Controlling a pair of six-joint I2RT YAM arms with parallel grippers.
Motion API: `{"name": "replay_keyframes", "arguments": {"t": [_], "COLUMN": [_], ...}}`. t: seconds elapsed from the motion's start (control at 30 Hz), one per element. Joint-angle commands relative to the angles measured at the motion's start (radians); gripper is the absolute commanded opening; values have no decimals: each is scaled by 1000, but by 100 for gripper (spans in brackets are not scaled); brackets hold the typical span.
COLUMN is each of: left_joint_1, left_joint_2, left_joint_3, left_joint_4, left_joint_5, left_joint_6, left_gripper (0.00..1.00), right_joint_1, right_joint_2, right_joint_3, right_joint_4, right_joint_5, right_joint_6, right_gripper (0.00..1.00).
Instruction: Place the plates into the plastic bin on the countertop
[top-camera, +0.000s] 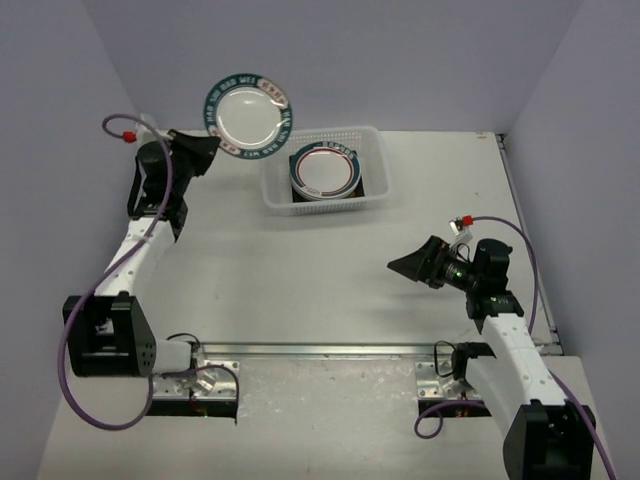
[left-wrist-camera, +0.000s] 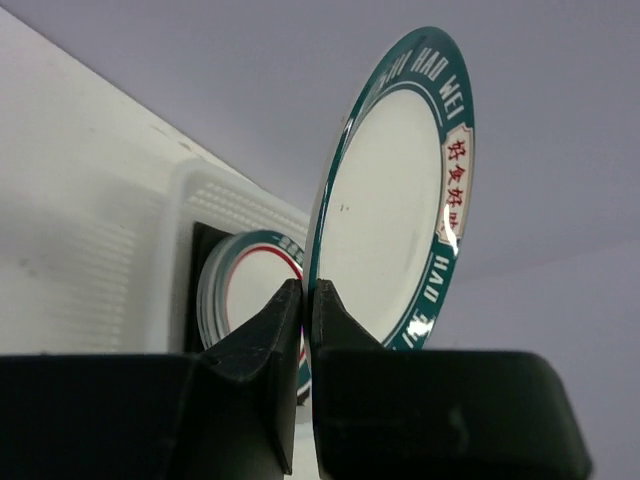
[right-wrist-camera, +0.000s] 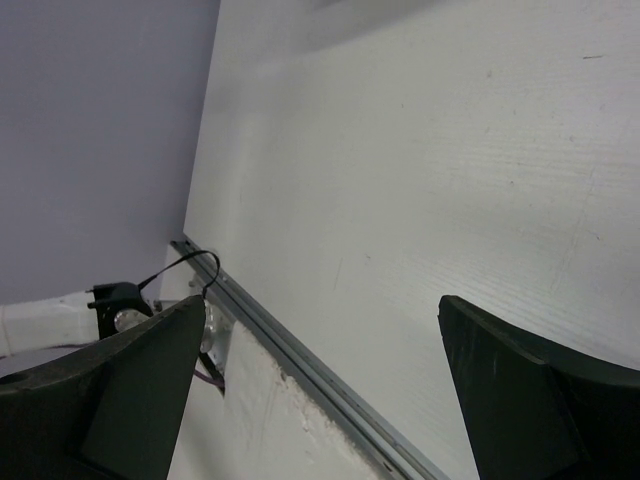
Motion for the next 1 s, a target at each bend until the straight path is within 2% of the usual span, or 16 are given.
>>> {"name": "replay_keyframes", "arguments": {"t": [0.0, 0.07, 0.27, 0.5, 0.57, 0.63, 0.67, 0.7, 0.73, 0.77, 0.9, 0.97], "left_joint_1": [-99, -159, -192, -192, -195, -195, -200, -201, -207, -211, -227, -241], "left_joint_2": [216, 331, 593, 702, 712, 711, 702, 693, 675, 664, 637, 605], "left_joint_3": [143, 239, 430, 549, 546, 540, 528, 523, 523, 527, 586, 611], "left_joint_4": [50, 37, 21, -47, -60, -73, -73, -73, -77, -83, -175, -260], "left_joint_5": [150, 180, 278, 300, 285, 274, 259, 245, 233, 227, 187, 116], "left_joint_6": [12, 22, 17, 66, 78, 87, 92, 100, 108, 118, 168, 214], "left_gripper": [0, 0, 0, 0, 28, 47, 62, 69, 87, 98, 100, 100], "right_joint_1": [-13, -17, -31, -37, -38, -38, -38, -38, -38, -39, -41, -40], "right_joint_2": [-15, -15, -4, 11, 10, 8, 9, 11, 14, 17, 20, 18], "right_joint_3": [-3, -5, -14, -13, -14, -14, -14, -14, -15, -16, -14, -14], "right_joint_4": [16, 14, 10, 9, 9, 9, 9, 9, 9, 10, 9, 9], "right_joint_5": [17, 17, 11, 1, 0, -1, -1, -1, 0, 0, 0, 6], "right_joint_6": [-26, -28, -42, -45, -46, -46, -46, -48, -47, -47, -48, -53], "right_gripper": [99, 99, 99, 99, 99, 99, 99, 99, 99, 99, 99, 99]}}
